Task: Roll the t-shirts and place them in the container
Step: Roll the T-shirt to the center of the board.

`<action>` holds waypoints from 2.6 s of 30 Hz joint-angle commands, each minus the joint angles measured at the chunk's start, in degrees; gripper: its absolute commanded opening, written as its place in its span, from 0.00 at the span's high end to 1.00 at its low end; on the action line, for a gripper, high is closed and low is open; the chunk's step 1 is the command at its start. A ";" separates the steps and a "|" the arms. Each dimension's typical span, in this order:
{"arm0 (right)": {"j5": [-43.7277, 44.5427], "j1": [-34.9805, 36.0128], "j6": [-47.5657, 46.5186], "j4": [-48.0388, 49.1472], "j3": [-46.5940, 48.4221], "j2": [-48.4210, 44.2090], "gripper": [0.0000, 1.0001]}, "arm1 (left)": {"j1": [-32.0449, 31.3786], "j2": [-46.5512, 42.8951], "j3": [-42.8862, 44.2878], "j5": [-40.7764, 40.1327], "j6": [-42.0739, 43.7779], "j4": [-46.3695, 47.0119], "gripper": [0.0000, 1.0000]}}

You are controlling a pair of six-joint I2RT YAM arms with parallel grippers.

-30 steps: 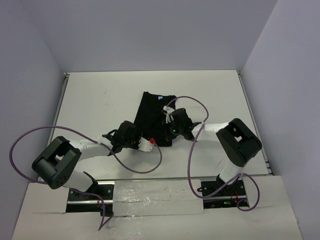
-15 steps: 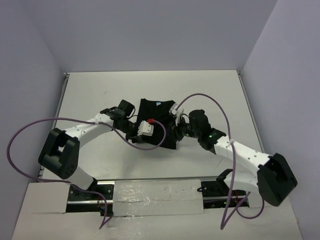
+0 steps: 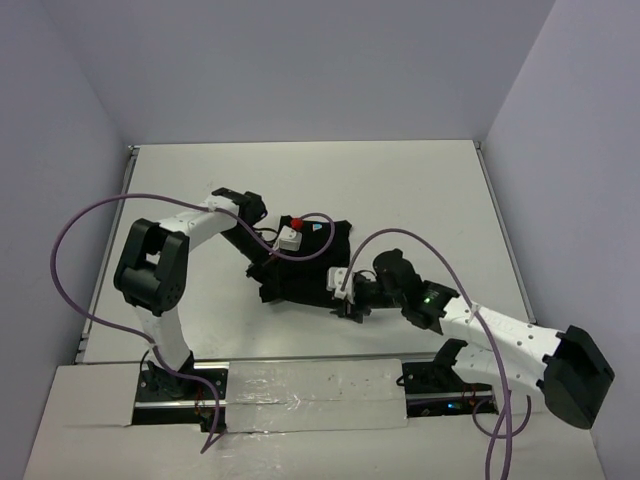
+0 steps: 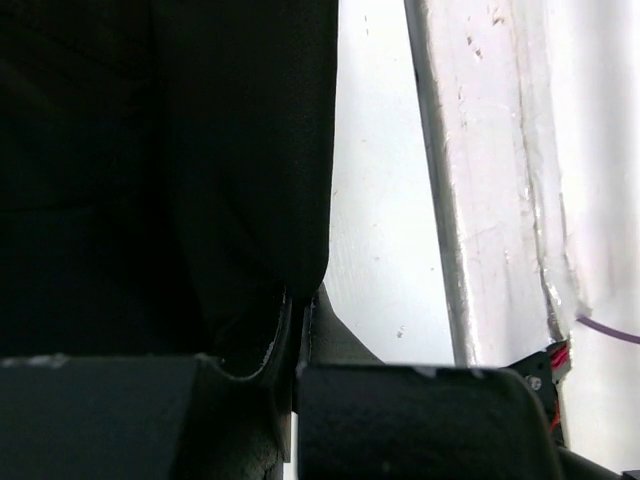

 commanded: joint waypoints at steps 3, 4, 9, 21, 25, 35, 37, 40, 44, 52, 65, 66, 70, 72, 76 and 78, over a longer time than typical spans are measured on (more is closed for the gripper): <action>4.27 5.31 -4.00 0.02 1.52 5.38 0.36 | 0.62 0.42 2.38 4.90 1.17 -3.41 1.00; 5.58 5.76 -3.82 -0.06 2.30 6.26 0.36 | 0.62 0.42 2.12 4.90 1.17 -3.32 1.00; 12.35 6.56 -1.54 -1.46 5.11 11.98 0.37 | 0.88 0.25 1.15 4.64 1.34 -2.00 1.00; 14.83 6.20 0.84 -2.97 6.98 14.01 0.00 | 1.06 0.33 -0.08 3.84 2.66 -1.30 1.00; 17.27 6.47 2.51 -3.05 7.58 15.06 0.00 | 1.06 0.33 0.27 3.93 1.69 -0.68 1.00; 16.40 6.38 0.40 -7.88 13.73 23.85 0.94 | 1.23 -0.02 0.18 3.76 0.99 -0.42 1.00; 14.83 5.77 1.01 -8.06 13.91 23.24 1.00 | 1.32 -0.02 -0.08 3.32 0.12 0.28 1.00; 10.62 2.09 2.24 -9.46 14.00 20.61 1.00 | 2.20 -0.10 -1.13 2.79 -1.38 1.25 1.00; -0.19 -4.69 2.52 -12.01 15.65 21.21 1.00 | 2.90 1.03 -1.22 3.58 -5.23 3.53 0.94; 0.05 -7.24 -1.53 -25.45 29.89 38.96 1.00 | 2.99 3.67 -0.08 -2.64 -11.66 10.30 0.85; 1.28 -10.06 -2.33 -28.36 32.10 42.65 0.88 | 2.82 3.94 0.45 -11.88 -20.53 22.69 0.69; 1.98 -10.06 -2.06 -28.36 32.36 43.62 0.77 | 2.81 3.94 0.10 -12.93 -21.06 23.31 0.68; 4.27 -10.14 -1.01 -28.01 32.89 44.86 0.63 | 2.64 3.41 -0.61 -15.66 -26.15 27.00 0.59; 6.02 -10.14 -0.40 -27.31 32.72 44.68 0.61 | 2.55 3.24 -0.61 -17.15 -27.92 29.11 0.55; 9.28 -10.58 2.41 -25.73 31.84 43.54 0.61 | 2.20 2.36 -1.05 -19.26 -30.56 31.31 0.55; 10.85 -10.67 3.21 -25.03 30.97 41.88 0.56 | 1.67 2.27 -1.40 -19.88 -30.56 31.58 0.63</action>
